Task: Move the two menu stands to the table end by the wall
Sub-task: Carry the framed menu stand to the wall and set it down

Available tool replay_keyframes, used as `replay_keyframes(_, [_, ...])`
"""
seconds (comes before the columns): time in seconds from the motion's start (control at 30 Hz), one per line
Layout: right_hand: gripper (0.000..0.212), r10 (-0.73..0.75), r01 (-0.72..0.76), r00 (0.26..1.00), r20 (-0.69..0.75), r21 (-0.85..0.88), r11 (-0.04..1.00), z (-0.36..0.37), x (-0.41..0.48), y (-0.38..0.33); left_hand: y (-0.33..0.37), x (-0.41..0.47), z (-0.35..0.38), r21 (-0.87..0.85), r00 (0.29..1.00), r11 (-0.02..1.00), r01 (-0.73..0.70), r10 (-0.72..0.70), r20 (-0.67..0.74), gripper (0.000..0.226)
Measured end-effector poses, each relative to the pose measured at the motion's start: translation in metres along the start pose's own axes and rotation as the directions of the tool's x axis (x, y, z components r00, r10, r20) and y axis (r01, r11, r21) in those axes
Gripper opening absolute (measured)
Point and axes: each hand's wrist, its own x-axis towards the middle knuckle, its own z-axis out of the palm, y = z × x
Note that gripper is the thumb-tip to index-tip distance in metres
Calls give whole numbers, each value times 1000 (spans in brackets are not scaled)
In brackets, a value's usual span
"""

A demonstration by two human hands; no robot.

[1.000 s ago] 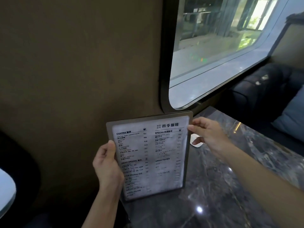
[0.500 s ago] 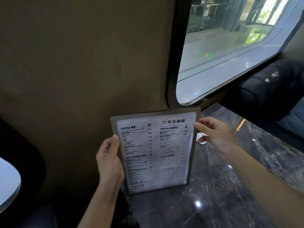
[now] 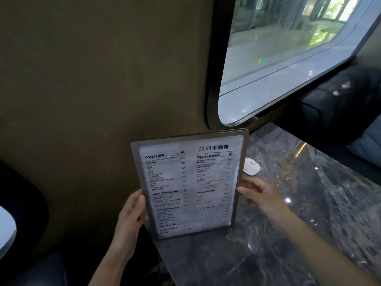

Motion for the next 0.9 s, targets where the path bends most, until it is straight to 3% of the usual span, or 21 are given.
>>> replay_keyframes(0.07, [23,10,-2,996,91,-80,997,3,0,10,-12,-3,-5,2,999,999,40,-40,8,40])
replay_keyframes(0.17, [22,56,-19,981,185,-197,980,11,-1,24,-22,-3,-10,156,999,987,40,-44,22,39])
replay_keyframes(0.47, [37,121,-35,979,164,-453,891,28,4,32,-44,0,-15,607,994,792,-66,1,107,40])
replay_keyframes(0.9, [35,42,43,991,130,-589,807,35,32,21,-63,0,-12,655,981,736,-170,188,44,39])
